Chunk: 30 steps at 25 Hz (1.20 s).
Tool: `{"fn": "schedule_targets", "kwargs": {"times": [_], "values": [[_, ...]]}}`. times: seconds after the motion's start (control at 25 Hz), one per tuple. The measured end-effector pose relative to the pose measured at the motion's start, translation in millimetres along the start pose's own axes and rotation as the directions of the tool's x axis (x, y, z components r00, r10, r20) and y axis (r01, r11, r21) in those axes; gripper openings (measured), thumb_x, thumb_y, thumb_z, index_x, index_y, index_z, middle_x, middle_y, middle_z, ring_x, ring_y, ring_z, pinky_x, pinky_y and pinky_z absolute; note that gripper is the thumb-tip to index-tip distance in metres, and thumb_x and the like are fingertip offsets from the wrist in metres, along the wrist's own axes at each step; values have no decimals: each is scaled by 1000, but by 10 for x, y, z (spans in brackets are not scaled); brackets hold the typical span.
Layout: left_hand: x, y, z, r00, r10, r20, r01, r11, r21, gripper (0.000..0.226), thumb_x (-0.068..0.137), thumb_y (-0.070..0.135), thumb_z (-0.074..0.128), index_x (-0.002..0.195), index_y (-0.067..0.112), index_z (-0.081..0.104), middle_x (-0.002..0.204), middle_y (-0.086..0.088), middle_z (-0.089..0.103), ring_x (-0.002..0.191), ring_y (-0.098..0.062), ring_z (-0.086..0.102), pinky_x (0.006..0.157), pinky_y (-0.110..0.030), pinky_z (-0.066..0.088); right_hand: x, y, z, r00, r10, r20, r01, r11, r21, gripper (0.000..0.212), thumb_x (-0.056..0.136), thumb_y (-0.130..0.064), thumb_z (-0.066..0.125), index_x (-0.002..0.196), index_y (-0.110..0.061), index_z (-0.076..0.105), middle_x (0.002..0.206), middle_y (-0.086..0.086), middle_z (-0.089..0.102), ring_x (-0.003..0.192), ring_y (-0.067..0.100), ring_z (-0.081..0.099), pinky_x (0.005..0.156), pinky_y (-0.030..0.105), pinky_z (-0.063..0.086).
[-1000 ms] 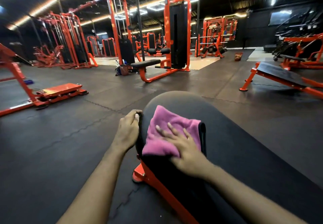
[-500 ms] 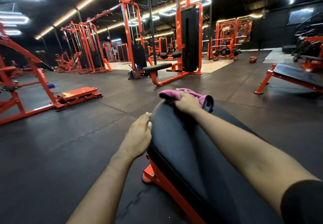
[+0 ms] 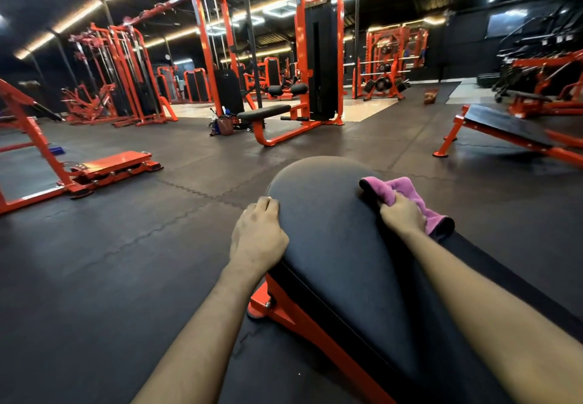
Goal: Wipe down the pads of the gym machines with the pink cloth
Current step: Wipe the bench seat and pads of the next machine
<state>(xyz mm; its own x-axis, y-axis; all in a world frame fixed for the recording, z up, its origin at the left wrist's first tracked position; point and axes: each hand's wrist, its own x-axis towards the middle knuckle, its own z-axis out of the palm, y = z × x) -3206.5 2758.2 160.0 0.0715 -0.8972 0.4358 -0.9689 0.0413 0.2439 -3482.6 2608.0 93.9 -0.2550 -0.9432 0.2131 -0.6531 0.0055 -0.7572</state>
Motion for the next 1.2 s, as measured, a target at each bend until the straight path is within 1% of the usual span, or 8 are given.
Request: {"fn": "schedule_targets", "kwargs": {"times": [0.08,0.16,0.24,0.32,0.52,0.76,0.96,1.2], "values": [[4,54,34,997,42,-58,-37,996,84,43,83,11,40,123,9,58,134,-8,55,128,-28,44,113,-40,29,-205,117,24,1000,30,-11,-30,998,-60,48,87,-55,41,131,-43,53,129,-12,61,127,31,51,109,52,39],[16,149,144,986,137,-100,-132,990,54,39,83,11,43,116,10,64,131,-7,60,134,-26,43,118,-43,24,-451,197,-19,997,60,-39,-63,994,-86,43,89,-50,41,129,-41,55,128,-8,65,124,32,54,107,53,43],[-1,305,297,966,253,-48,-252,967,26,36,89,18,41,116,15,65,130,-3,61,135,-22,44,120,-43,20,-694,276,-84,994,86,-64,-92,990,-105,39,90,-45,43,126,-39,57,125,-4,67,120,34,57,104,52,45],[-32,422,443,949,316,-6,-314,945,95,31,93,25,43,119,21,60,129,0,59,131,-21,45,120,-44,20,-932,433,-120,985,143,-101,-154,981,-114,38,90,-44,42,124,-38,58,123,-3,67,119,34,58,103,52,46],[-9,419,535,944,328,-28,-316,929,194,35,87,26,45,120,26,57,123,-1,59,125,-22,47,118,-46,22,-1550,742,-191,936,297,-186,-325,935,-141,45,91,-50,37,130,-36,56,130,-2,64,120,36,56,102,54,45],[-141,574,567,926,376,30,-376,911,171,39,89,26,48,127,27,56,132,-2,56,136,-24,38,120,-47,17,-2360,758,-327,841,439,-317,-503,850,-156,39,96,-38,44,131,-29,59,130,5,63,123,38,53,106,54,41],[-635,1198,992,774,604,191,-605,794,-60,34,93,24,47,125,21,57,140,1,54,141,-20,34,120,-44,18,-2732,1159,-475,752,556,-354,-625,773,-112,43,93,-45,43,130,-30,59,130,1,64,128,33,52,106,55,39],[-1128,1807,1494,610,724,323,-713,679,-175,36,102,27,36,133,20,53,148,3,48,145,-18,29,122,-44,13,-3032,1936,-742,614,704,-357,-766,640,-58,52,89,-51,43,136,-33,55,139,-2,59,136,28,47,112,59,32]]}}
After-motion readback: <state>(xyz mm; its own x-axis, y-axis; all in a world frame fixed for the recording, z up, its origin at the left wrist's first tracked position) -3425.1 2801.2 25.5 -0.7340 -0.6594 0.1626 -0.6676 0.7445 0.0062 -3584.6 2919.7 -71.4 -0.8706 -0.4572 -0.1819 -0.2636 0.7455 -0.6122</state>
